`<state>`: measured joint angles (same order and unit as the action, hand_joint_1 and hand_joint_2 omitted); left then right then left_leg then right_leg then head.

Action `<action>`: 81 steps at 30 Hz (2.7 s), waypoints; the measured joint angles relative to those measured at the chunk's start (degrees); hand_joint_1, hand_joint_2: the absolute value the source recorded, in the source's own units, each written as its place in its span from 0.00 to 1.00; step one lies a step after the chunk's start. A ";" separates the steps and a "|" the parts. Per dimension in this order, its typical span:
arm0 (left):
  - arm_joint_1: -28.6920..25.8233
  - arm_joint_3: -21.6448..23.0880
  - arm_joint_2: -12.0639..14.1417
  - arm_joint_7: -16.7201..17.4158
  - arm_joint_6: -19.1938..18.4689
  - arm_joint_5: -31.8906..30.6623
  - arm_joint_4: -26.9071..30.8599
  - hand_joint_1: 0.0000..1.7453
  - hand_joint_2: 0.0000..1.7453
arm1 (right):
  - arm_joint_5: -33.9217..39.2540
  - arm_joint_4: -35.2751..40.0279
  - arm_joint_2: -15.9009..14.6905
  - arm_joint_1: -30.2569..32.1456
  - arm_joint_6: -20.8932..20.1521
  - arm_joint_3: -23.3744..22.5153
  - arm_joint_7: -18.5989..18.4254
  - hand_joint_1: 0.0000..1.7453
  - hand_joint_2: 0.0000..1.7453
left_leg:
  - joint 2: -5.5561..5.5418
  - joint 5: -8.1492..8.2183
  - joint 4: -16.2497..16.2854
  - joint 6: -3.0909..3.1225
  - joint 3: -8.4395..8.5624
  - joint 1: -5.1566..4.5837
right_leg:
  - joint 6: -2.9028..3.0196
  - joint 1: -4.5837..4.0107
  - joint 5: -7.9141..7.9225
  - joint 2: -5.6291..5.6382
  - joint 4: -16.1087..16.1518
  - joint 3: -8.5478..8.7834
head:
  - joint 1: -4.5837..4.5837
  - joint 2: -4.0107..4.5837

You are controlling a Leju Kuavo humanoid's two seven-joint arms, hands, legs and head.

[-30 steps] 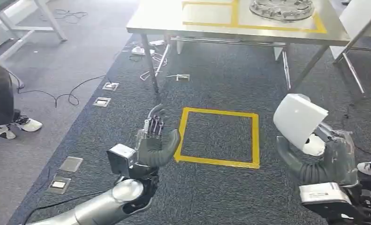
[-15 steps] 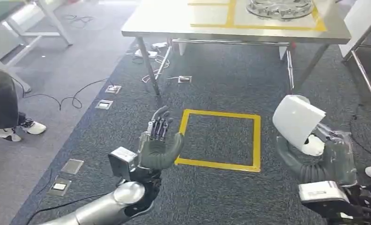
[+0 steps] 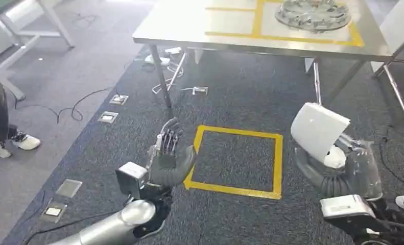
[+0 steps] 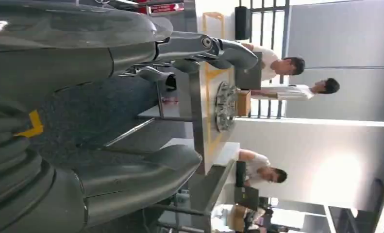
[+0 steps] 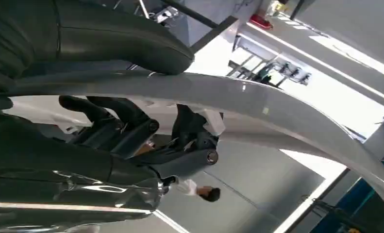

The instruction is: Take the parts from the cabinet and place them on the table.

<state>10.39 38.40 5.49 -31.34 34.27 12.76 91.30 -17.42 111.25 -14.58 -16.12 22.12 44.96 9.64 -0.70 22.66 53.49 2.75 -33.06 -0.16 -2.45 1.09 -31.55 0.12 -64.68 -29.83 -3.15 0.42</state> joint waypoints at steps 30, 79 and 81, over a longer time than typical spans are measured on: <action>0.83 0.13 0.33 1.14 -0.33 0.11 0.22 0.00 1.00 | -0.11 -0.59 0.13 0.39 0.24 -0.04 -0.50 1.00 1.00 | 0.41 -1.57 0.40 -0.28 -1.81 0.25 | 0.26 0.03 1.94 0.24 2.47 0.35 | 0.08 0.00; 0.84 0.15 0.00 0.63 -1.07 -0.37 0.04 0.00 1.00 | 1.03 -1.57 0.44 0.63 1.09 0.26 1.20 1.00 1.00 | 0.21 7.07 12.42 -3.18 -1.41 -0.08 | 3.85 -0.69 9.09 0.21 11.76 -1.54 | 0.24 0.00; 0.58 0.15 0.02 0.63 -1.18 -0.35 0.02 0.00 1.00 | 1.03 -1.68 0.46 0.75 1.12 0.28 1.27 1.00 1.00 | 0.24 10.32 18.79 -3.64 -6.99 0.23 | 3.83 -0.69 8.19 0.24 11.75 -0.84 | 0.02 0.00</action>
<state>10.97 38.56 5.51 -30.71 33.09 12.41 91.32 -16.39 109.57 -14.12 -15.37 23.23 45.24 10.91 -0.46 32.98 72.28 -0.89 -40.05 0.07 1.39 0.40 -23.36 0.36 -52.93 -30.68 -3.13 0.42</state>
